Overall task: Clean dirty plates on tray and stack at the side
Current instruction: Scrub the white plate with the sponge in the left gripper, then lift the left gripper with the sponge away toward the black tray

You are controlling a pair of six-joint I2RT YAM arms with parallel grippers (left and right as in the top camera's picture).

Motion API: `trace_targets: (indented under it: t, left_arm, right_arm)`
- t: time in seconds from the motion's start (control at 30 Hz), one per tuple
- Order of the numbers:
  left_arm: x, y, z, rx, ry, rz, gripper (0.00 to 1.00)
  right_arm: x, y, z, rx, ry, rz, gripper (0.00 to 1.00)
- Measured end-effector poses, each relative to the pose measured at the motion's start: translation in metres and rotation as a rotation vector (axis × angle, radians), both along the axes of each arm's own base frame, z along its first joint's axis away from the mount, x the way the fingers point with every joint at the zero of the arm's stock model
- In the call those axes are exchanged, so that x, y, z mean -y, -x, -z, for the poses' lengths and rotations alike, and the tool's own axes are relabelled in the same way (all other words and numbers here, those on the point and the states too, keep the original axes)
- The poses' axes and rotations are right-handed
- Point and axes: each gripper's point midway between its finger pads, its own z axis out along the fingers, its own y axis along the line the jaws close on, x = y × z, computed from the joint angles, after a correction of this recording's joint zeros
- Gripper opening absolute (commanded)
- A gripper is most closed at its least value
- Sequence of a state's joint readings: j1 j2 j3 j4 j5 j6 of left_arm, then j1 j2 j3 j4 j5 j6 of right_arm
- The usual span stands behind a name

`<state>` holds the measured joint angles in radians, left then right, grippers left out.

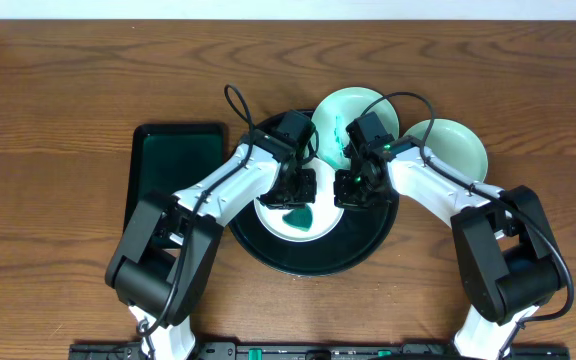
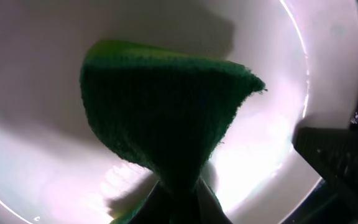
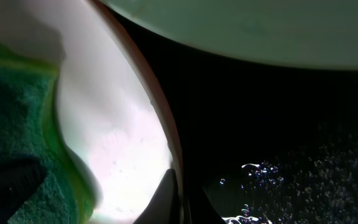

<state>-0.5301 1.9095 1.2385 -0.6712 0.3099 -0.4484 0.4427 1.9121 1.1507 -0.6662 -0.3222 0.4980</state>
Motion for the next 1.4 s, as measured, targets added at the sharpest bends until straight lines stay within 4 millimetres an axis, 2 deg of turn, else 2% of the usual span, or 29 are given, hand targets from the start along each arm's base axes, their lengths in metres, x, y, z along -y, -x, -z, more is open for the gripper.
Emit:
trace_targets:
  t: [0.23,0.3,0.37,0.43,0.53,0.73,0.87,0.93,0.97,1.03,1.07,1.17,1.23,1.3,1.4]
  left_arm:
    - [-0.018,-0.013,0.004,0.056,-0.106,-0.067,0.07]
    - [-0.033,-0.015,0.004,0.071,-0.186,-0.114,0.07]
    - [-0.057,-0.015,0.004,0.081,-0.302,-0.185,0.07]
    - [-0.069,-0.014,0.003,0.084,-0.358,-0.229,0.07]
    - [-0.072,-0.013,0.002,0.082,-0.374,-0.264,0.07]
    - [-0.066,-0.011,0.001,0.063,-0.345,-0.276,0.07]
    - [-0.064,-0.01,-0.008,0.056,-0.318,-0.269,0.07]
    - [-0.063,-0.014,-0.022,0.08,-0.297,-0.267,0.07]
    - [-0.063,-0.02,-0.034,0.111,-0.276,-0.274,0.07]
    - [-0.066,-0.037,-0.067,0.195,-0.224,-0.308,0.07]
    - [-0.069,-0.048,-0.09,0.254,-0.193,-0.336,0.07]
    - [-0.093,-0.068,-0.153,0.416,-0.124,-0.433,0.07]
    - [-0.116,-0.071,-0.184,0.493,-0.109,-0.5,0.07]
    - [-0.139,-0.069,-0.201,0.529,-0.119,-0.552,0.07]
    - [-0.171,-0.062,-0.205,0.517,-0.164,-0.615,0.07]
  right_arm:
    - [0.0,0.0,0.0,0.001,-0.001,0.0,0.01]
    - [0.0,0.0,0.0,0.001,-0.001,0.0,0.01]
    - [0.0,0.0,0.0,0.001,-0.001,0.0,0.01]
    - [0.0,0.0,0.0,0.001,-0.001,0.0,0.01]
    - [0.0,0.0,0.0,0.002,-0.001,0.0,0.01]
    - [0.0,0.0,0.0,0.002,-0.001,0.0,0.01]
    - [0.0,-0.001,0.0,0.003,-0.001,0.0,0.01]
    - [0.0,-0.001,0.0,0.003,0.0,0.0,0.01]
    - [0.0,-0.001,0.0,0.003,0.0,0.0,0.01]
    - [0.0,-0.001,0.0,0.003,-0.001,0.0,0.01]
    - [0.0,-0.001,0.0,0.004,-0.001,0.0,0.01]
    - [0.0,-0.001,0.0,0.005,-0.001,-0.001,0.02]
    - [0.0,-0.001,0.0,0.008,-0.002,-0.004,0.09]
    - [-0.001,-0.003,0.001,0.016,-0.002,-0.013,0.15]
    - [-0.004,-0.003,0.0,0.024,-0.017,-0.032,0.23]
